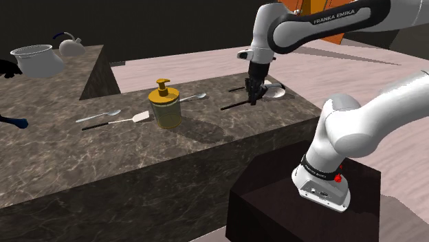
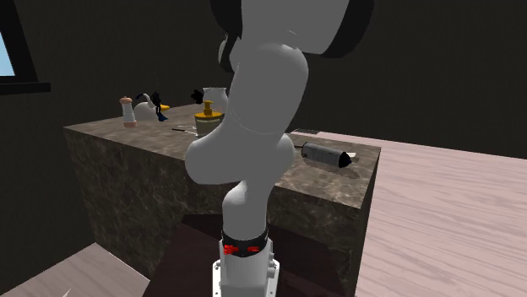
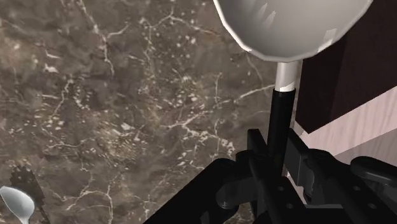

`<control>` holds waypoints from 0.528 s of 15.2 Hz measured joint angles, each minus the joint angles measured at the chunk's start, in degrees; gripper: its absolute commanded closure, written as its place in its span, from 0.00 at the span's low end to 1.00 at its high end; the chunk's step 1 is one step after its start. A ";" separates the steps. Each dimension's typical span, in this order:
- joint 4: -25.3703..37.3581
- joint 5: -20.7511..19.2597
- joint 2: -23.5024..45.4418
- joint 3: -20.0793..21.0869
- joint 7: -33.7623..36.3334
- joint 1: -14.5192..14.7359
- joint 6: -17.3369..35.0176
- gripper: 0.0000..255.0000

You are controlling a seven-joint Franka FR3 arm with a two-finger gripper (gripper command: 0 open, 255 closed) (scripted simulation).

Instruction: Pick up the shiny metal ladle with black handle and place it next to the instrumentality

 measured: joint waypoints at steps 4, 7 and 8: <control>2.83 3.93 6.33 3.18 4.36 4.63 3.78 1.00; 6.58 6.60 12.02 4.91 6.81 7.68 5.92 1.00; 7.34 7.40 13.25 5.73 7.86 8.56 6.49 1.00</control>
